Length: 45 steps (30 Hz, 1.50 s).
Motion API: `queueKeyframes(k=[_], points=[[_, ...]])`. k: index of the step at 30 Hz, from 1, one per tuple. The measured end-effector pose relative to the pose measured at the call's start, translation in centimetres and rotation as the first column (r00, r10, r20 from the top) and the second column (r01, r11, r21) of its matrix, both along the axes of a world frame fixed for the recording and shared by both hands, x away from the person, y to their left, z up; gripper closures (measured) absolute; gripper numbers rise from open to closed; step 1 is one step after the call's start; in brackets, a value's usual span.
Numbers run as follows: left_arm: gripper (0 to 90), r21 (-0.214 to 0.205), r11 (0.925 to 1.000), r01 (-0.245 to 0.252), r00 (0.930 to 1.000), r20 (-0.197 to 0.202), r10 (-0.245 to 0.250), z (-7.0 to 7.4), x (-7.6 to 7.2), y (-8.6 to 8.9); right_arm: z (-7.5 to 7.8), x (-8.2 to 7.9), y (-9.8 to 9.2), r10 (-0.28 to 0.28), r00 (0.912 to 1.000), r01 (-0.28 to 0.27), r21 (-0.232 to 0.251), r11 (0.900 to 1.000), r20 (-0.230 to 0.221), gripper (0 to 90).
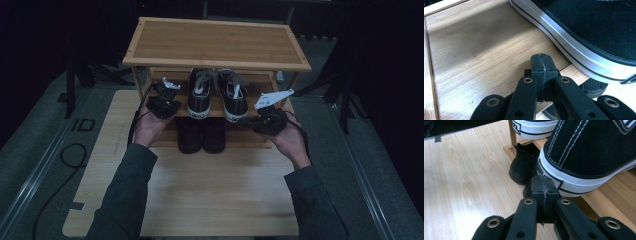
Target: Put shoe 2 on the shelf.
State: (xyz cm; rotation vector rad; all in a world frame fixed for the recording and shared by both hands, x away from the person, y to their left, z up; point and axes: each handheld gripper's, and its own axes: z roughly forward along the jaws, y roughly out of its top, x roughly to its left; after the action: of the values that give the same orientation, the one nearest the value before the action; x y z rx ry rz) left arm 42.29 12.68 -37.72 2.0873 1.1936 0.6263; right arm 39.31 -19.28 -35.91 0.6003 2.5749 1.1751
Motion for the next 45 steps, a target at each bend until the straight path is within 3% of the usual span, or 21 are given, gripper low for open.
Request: queueKeyframes(k=[8,14,17,19,21,25,29,35,45], points=[[90.0,-0.001,1.0,0.002,1.0,-0.002,-0.002,0.0,0.0,0.0,-1.1,0.3,1.0,0.006,0.9999,-0.006,-0.02,0.9998,-0.01,90.0],[90.0,-0.002,1.0,0.002,1.0,-0.001,-0.002,0.0,0.0,0.0,-0.9,0.6,1.9,0.002,1.0,-0.002,-0.031,0.9995,0.004,90.0],[90.0,-0.002,1.0,0.003,1.0,0.0,-0.003,0.0,0.0,0.0,-0.8,0.6,2.1,-0.012,0.9998,0.013,-0.048,0.9988,0.014,90.0],[90.0,-0.004,1.0,0.004,1.0,-0.001,-0.004,0.0,0.0,0.0,-1.0,0.7,2.3,-0.058,0.997,0.062,-0.092,0.9938,0.051,90.0],[90.0,-0.008,1.0,0.005,1.0,-0.003,-0.005,0.0,0.0,0.1,-1.2,1.2,2.1,-0.068,0.9972,0.07,-0.066,0.9954,0.031,90.0],[90.0,-0.004,1.0,0.004,1.0,0.0,-0.004,0.0,0.0,0.0,-1.2,1.1,2.1,-0.065,0.9972,0.068,-0.065,0.9956,0.037,90.0],[90.0,0.014,0.9999,-0.002,1.0,0.003,0.002,0.1,-0.1,-0.2,-1.2,1.3,2.3,-0.061,0.9977,0.062,-0.029,0.9976,0.028,90.0],[90.0,0.015,0.9999,-0.003,1.0,0.003,0.003,0.1,0.0,-0.2,-1.5,1.4,2.8,-0.05,0.9983,0.051,-0.026,0.9984,0.03,90.0],[90.0,0.043,0.9991,0.007,0.9997,0.021,-0.008,0.1,-0.2,-1.0,-1.9,0.8,2.0,-0.036,0.9989,0.037,-0.052,0.9979,0.029,89.2]])
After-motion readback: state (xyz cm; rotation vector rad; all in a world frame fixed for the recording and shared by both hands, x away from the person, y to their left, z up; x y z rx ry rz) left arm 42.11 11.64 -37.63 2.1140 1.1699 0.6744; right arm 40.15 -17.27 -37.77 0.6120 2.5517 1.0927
